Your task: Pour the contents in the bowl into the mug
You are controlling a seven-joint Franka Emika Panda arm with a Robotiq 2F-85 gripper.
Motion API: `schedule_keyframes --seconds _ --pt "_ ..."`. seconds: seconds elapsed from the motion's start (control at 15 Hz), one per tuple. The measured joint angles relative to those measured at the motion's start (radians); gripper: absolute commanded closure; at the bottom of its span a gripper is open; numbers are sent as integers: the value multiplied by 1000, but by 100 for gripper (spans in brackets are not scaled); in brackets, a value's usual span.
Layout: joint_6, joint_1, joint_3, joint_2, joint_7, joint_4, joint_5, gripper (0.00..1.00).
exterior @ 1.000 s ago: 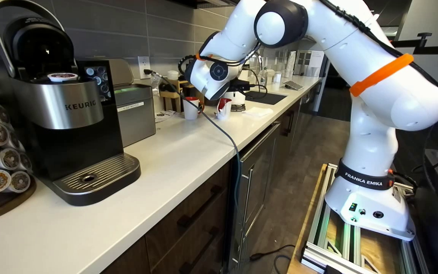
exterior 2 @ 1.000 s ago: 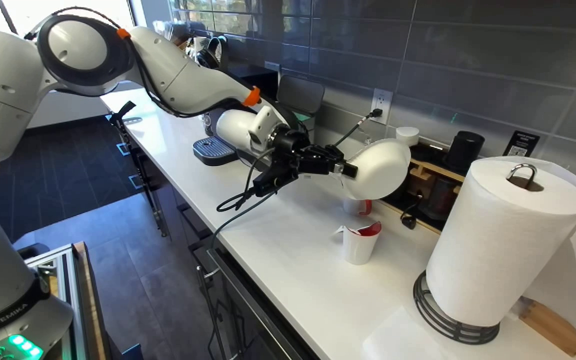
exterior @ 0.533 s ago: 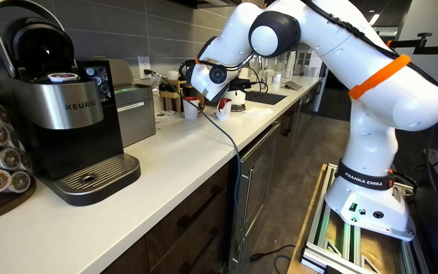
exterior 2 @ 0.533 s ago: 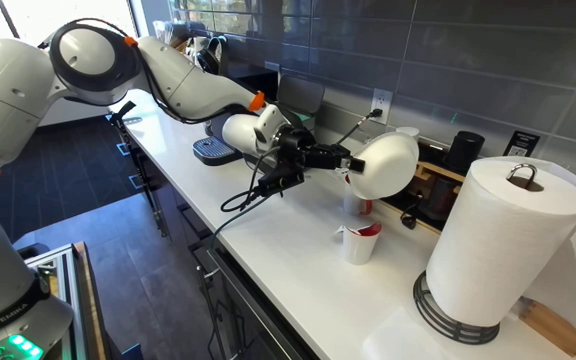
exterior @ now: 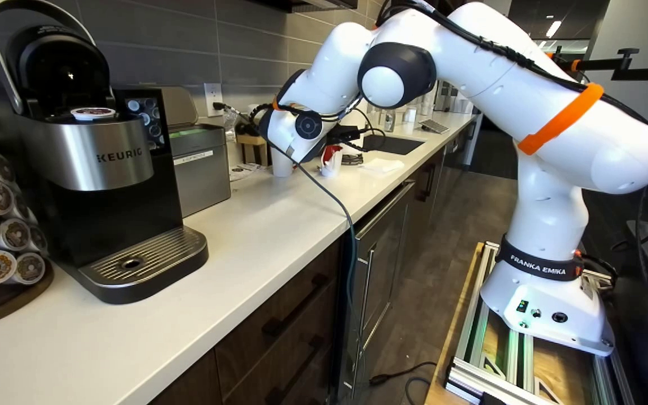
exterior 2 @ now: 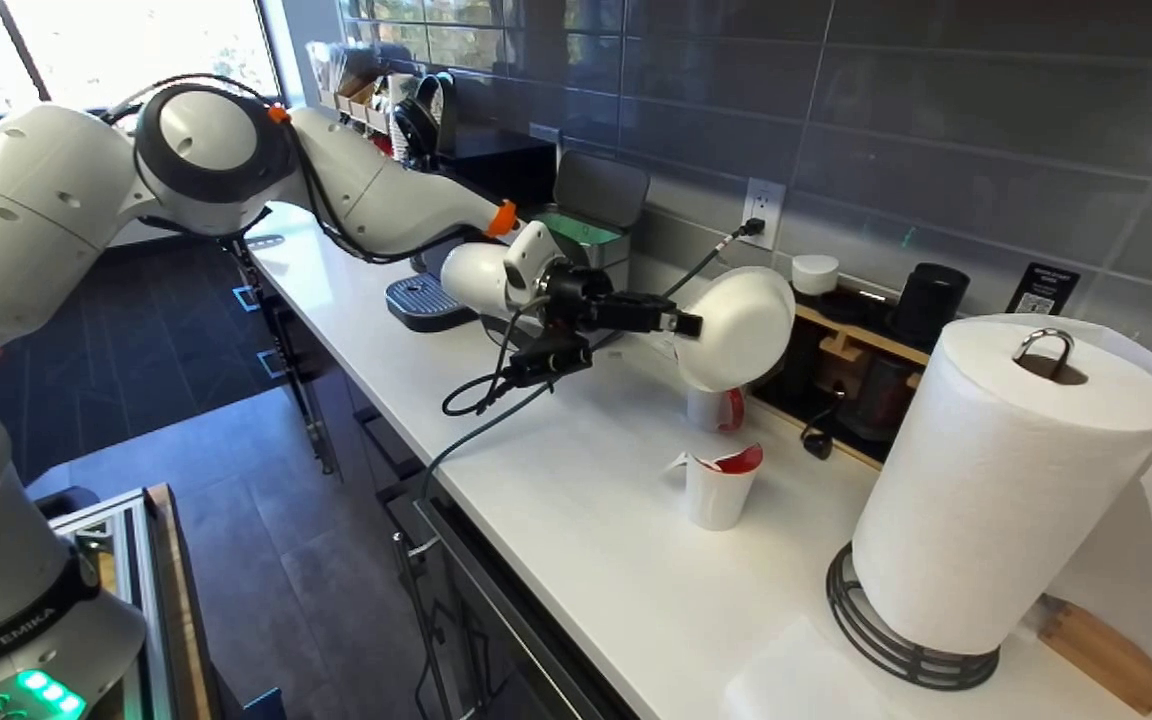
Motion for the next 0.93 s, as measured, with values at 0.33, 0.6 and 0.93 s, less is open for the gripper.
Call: schedule_keyframes --seconds 0.33,0.6,0.93 --pt "0 3 18 14 -54 45 76 97" --pt "0 -1 18 14 -59 49 80 99" --pt "0 7 -31 15 -30 43 80 99"
